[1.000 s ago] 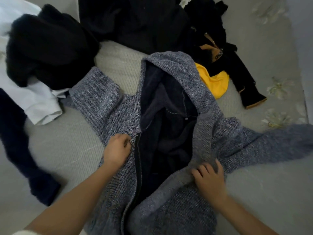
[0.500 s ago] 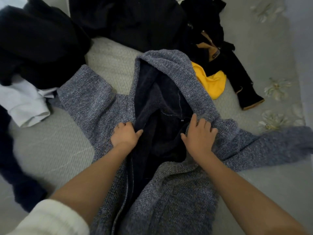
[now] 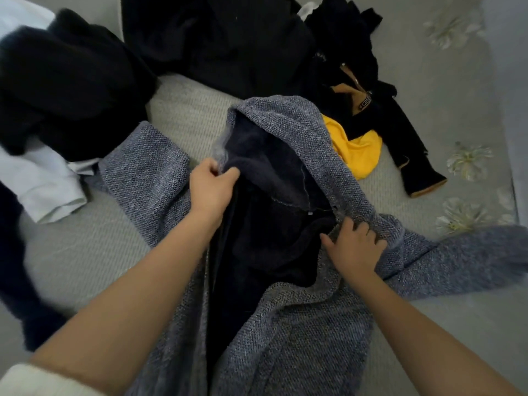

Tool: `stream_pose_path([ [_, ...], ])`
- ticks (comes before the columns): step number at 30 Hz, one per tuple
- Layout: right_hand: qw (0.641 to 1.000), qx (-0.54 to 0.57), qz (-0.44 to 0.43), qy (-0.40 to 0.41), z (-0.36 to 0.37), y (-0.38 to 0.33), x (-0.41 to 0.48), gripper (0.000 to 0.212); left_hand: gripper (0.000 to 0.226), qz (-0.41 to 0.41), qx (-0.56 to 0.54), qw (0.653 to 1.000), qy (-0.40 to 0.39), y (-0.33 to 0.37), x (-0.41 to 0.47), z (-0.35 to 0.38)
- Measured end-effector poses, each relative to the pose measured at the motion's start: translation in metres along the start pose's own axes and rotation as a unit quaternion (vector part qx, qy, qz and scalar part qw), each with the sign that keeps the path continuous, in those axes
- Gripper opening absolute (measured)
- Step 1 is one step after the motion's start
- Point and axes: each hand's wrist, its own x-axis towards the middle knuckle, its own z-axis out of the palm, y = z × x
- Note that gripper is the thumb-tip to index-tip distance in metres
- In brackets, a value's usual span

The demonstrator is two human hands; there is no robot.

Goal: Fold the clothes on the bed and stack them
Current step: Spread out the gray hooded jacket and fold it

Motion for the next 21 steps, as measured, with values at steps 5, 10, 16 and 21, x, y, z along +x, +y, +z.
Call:
stream_pose_path([
  [5, 0.999, 0.007, -0.006, -0.041, 0.007, -0.011, 0.009, 0.067, 0.030, 0.047, 0.174, 0.977, -0.111, -0.012, -0.016, 0.028],
  [10, 0.997, -0.018, -0.078, -0.007, 0.001, 0.003, 0.017, 0.029, 0.029, -0.059, 0.254, 0.949, -0.178, -0.055, -0.030, 0.027],
  [16, 0.911, 0.345, -0.104, 0.200, -0.042, -0.001, 0.027, 0.024, 0.018, 0.055, 0.166, 0.984, -0.035, -0.009, 0.010, 0.034],
  [21, 0.948, 0.278, -0.127, 0.090, -0.043, -0.021, 0.031, 0.040, 0.074, 0.033, 0.185, 0.971, -0.147, 0.010, 0.029, 0.053],
])
